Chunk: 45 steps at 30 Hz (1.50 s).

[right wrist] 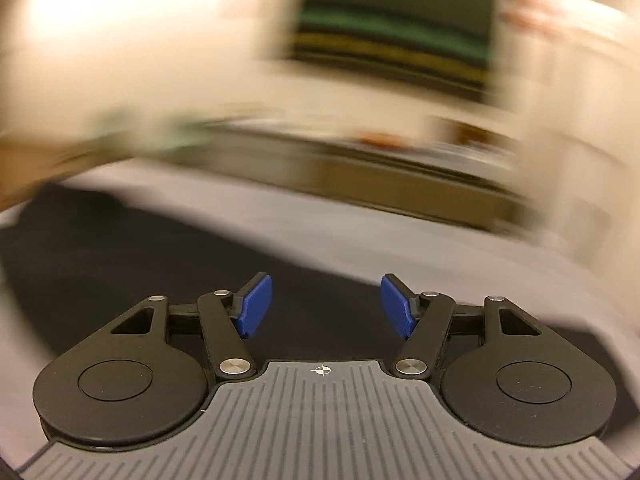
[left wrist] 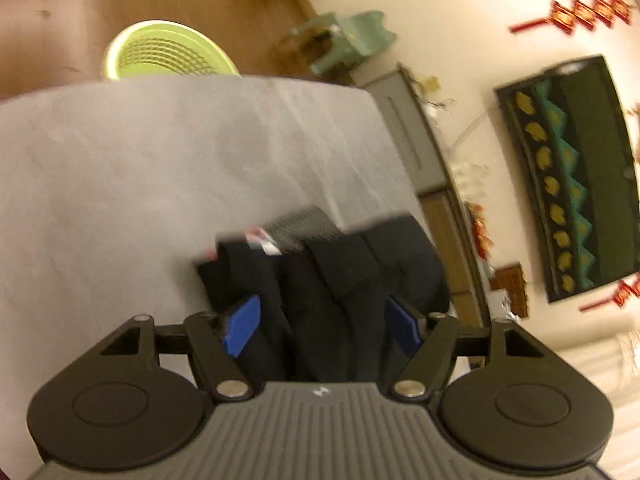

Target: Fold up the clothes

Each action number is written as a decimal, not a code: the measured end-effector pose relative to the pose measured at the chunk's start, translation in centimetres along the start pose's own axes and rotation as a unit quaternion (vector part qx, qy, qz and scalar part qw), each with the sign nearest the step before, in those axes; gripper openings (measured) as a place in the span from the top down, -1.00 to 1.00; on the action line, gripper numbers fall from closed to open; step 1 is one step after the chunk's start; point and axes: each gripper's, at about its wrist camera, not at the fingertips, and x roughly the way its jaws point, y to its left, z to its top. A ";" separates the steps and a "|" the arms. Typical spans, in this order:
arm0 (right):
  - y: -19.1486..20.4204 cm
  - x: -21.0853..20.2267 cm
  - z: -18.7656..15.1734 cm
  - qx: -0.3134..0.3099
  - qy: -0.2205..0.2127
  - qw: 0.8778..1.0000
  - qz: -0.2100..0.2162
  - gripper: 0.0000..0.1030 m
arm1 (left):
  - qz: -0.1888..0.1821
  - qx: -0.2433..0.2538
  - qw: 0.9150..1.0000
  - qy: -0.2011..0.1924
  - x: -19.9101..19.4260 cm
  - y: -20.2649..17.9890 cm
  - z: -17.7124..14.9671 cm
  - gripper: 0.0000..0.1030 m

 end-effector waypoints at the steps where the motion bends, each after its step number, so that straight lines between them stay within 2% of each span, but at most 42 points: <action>1: 3.9 1.2 1.4 -0.034 -0.002 0.998 0.061 -0.40 | 0.008 -0.007 1.000 -0.004 0.0 0.4 0.5 -0.35; 3: 10.7 2.7 3.2 -0.103 -0.017 0.986 0.130 -0.56 | 0.008 -0.020 1.000 -0.012 -0.6 1.5 1.0 -0.35; 5: 17.2 4.1 4.8 -0.172 -0.034 0.967 0.187 -0.60 | 0.003 -0.027 0.999 -0.022 -1.8 2.4 1.3 -0.35; 8: 20.9 7.5 5.0 -0.212 0.000 0.957 0.197 -0.53 | -0.029 -0.030 0.999 -0.033 -3.1 2.8 1.5 -0.37; 10: 22.9 9.9 4.9 -0.234 0.027 0.952 0.197 -0.17 | -0.061 -0.024 0.997 -0.030 -3.3 2.7 1.7 -0.39; 12: 24.9 12.3 4.9 -0.255 0.054 0.945 0.198 1.00 | -0.079 -0.009 0.996 -0.026 -3.4 2.2 1.8 -0.40; 13: 25.9 13.5 4.9 -0.266 0.068 0.941 0.198 0.99 | -0.088 -0.002 0.996 -0.023 -3.4 1.9 1.8 -0.42; 14: 25.3 14.0 5.4 -0.249 0.071 0.945 0.198 1.00 | -0.095 0.000 0.995 -0.019 -3.2 1.6 1.9 -0.44; 18: 20.6 13.4 8.4 -0.137 0.051 0.969 0.200 1.00 | -0.116 0.008 0.993 0.009 -1.6 0.2 1.2 -0.51; 20: 18.7 12.9 9.6 -0.076 0.046 0.973 0.211 1.00 | -0.126 0.008 0.992 0.026 -0.6 -0.7 0.4 -0.53; 22: 17.0 12.5 10.4 -0.013 0.045 0.973 0.226 1.00 | -0.150 0.000 0.988 0.041 0.3 -1.4 -0.5 -0.62; 23: 16.2 12.5 10.5 0.017 0.047 0.971 0.235 1.00 | -0.161 -0.005 0.986 0.046 0.7 -1.7 -0.9 -0.71; 26: 14.1 12.8 10.7 0.095 0.059 0.958 0.265 1.00 | -0.171 -0.015 0.984 0.044 2.0 -2.5 -1.7 -0.81; 28: 13.7 13.4 10.2 0.118 0.072 0.949 0.283 1.00 | -0.170 -0.011 0.985 0.039 2.8 -3.2 -1.8 -0.74; 29: 14.0 13.6 9.8 0.118 0.078 0.947 0.288 1.00 | -0.168 -0.002 0.985 0.033 3.1 -3.6 -1.6 -0.34; 30: 14.0 13.4 9.2 0.113 0.085 0.945 0.297 0.99 | -0.166 0.017 0.986 0.023 2.9 -4.0 -1.1 0.29; 31: 14.3 13.4 8.7 0.106 0.099 0.937 0.316 0.98 | -0.164 0.031 0.986 0.009 2.6 -4.0 -0.6 0.38; 32: 14.6 13.5 8.1 0.103 0.114 0.928 0.340 0.83 | -0.161 0.027 0.987 -0.006 2.1 -3.4 -0.1 0.38; 33: 14.9 13.5 7.4 0.102 0.127 0.917 0.363 0.56 | -0.157 0.024 0.987 -0.022 1.6 -2.7 0.4 0.36; 34: 14.6 13.2 6.6 0.104 0.134 0.911 0.377 0.46 | -0.152 0.016 0.988 -0.033 1.3 -2.0 0.9 0.32; 35: 14.0 12.8 5.9 0.109 0.138 0.906 0.385 0.24 | -0.143 -0.006 0.989 -0.023 1.6 -0.7 1.3 0.18; 36: 13.3 12.5 5.2 0.112 0.138 0.904 0.388 0.13 | -0.136 -0.023 0.990 -0.012 1.8 0.4 1.6 -0.06; 37: 12.4 12.2 4.4 0.113 0.138 0.906 0.383 0.10 | -0.130 -0.037 0.991 -0.001 2.0 1.3 1.7 -0.17; 39: 10.5 11.6 2.7 0.108 0.144 0.917 0.355 0.08 | -0.121 -0.030 0.992 0.016 1.8 1.7 1.5 -0.38; 42: 7.1 10.6 0.6 0.099 0.145 0.939 0.296 0.08 | -0.110 0.010 0.993 0.035 1.7 0.6 0.2 -0.62; 44: 4.5 9.6 -0.7 0.090 0.140 0.953 0.252 0.02 | -0.076 0.054 0.995 0.038 2.3 -0.7 -0.7 -0.61; 45: 3.2 9.1 -1.4 0.085 0.137 0.960 0.230 -0.02 | -0.054 0.081 0.994 0.038 2.8 -1.4 -1.1 -0.26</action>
